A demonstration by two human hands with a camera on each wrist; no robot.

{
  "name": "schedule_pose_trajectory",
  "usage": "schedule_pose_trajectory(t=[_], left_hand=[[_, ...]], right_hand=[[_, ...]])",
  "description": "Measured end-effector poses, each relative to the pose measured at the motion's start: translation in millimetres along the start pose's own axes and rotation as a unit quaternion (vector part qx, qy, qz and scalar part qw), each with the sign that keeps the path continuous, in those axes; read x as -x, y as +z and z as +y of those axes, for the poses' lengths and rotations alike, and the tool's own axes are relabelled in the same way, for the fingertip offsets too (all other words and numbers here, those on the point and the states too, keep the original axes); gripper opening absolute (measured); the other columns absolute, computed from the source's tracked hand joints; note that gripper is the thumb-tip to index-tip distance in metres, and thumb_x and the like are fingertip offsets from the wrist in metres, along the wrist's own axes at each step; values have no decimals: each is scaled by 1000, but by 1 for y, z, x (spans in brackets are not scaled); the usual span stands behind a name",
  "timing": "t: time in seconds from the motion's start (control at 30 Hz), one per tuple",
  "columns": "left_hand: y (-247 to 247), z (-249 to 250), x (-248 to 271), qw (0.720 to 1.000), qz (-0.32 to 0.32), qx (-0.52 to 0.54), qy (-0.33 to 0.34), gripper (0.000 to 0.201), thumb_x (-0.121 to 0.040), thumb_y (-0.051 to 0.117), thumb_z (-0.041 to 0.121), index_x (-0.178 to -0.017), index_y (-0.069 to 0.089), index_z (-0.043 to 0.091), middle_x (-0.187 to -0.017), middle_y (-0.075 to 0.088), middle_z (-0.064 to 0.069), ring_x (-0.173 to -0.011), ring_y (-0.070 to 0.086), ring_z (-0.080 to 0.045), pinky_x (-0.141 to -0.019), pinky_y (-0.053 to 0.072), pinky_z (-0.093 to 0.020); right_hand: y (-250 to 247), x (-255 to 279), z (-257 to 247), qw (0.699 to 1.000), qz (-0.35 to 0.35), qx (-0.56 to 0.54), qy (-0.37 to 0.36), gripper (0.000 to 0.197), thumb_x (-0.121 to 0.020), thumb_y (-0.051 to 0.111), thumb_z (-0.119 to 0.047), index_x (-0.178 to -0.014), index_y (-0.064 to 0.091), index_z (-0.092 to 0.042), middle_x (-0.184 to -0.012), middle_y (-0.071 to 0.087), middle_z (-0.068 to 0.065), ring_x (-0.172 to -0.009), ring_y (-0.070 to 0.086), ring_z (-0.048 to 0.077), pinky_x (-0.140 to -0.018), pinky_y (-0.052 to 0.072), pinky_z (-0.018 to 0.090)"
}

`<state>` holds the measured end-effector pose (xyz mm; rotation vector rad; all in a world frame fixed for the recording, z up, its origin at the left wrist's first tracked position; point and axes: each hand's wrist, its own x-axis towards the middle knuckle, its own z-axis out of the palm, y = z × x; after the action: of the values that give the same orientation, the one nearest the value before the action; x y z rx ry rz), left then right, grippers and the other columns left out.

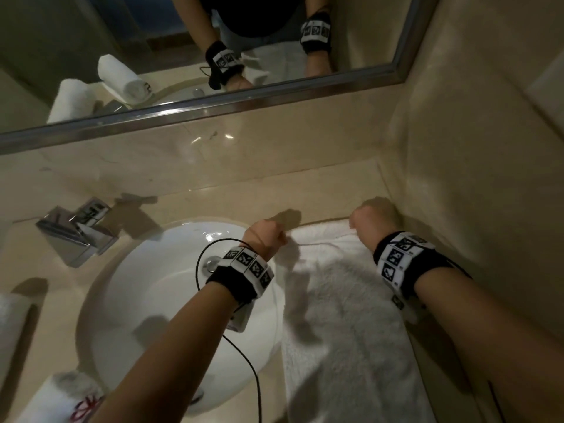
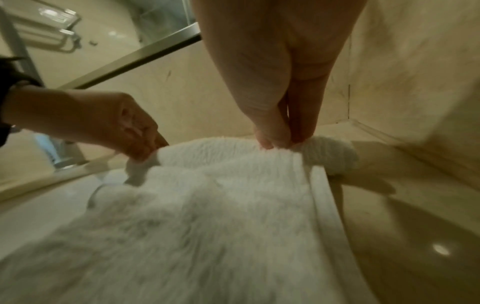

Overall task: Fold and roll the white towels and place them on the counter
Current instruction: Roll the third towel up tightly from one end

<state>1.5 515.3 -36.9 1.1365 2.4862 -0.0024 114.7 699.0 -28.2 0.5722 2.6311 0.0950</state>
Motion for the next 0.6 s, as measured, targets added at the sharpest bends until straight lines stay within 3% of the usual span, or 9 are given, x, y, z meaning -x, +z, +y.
schedule_pose_trajectory(t=[0.1, 0.2, 0.3, 0.4, 0.6], left_hand=[[-3, 3, -8, 999, -36, 9, -7, 25, -91, 54, 20, -108, 63, 5, -112, 64, -17, -106, 58, -31, -86, 42, -32], [1, 3, -10, 998, -32, 38, -25, 24, -88, 58, 18, -108, 62, 5, -111, 65, -15, -105, 58, -28, -83, 40, -28], [1, 0, -13, 994, -40, 90, -53, 31, -83, 65, 16, -111, 59, 5, -113, 63, -15, -106, 58, -28, -83, 42, -28], [-2, 0, -15, 992, -62, 97, -56, 41, -83, 66, 16, -121, 56, 7, -119, 60, -16, -110, 56, -29, -88, 44, -30], [7, 11, -11, 999, -51, 4, -2, 34, -88, 54, 15, -120, 59, 4, -125, 54, -17, -113, 55, -32, -93, 43, -33]], right_hand=[[-2, -12, 5, 1000, -5, -7, 13, 18, -84, 57, -14, -87, 75, -18, -90, 70, 5, -86, 63, 26, -84, 52, 32], [4, -14, 2, 1000, -14, 1, 7, 15, -82, 57, -18, -86, 71, -16, -89, 68, 4, -82, 64, 24, -76, 54, 30], [7, -8, -4, 1000, 3, 4, 1, 19, -85, 53, -10, -95, 69, -10, -96, 66, 8, -89, 63, 27, -77, 53, 32], [2, -3, -6, 1000, 4, 16, -17, 22, -87, 52, -13, -106, 63, -9, -105, 63, 8, -97, 61, 27, -79, 49, 29], [14, 11, -15, 997, -13, -69, -13, 44, -97, 29, -7, -141, 29, -5, -128, 53, 16, -110, 57, 30, -85, 46, 36]])
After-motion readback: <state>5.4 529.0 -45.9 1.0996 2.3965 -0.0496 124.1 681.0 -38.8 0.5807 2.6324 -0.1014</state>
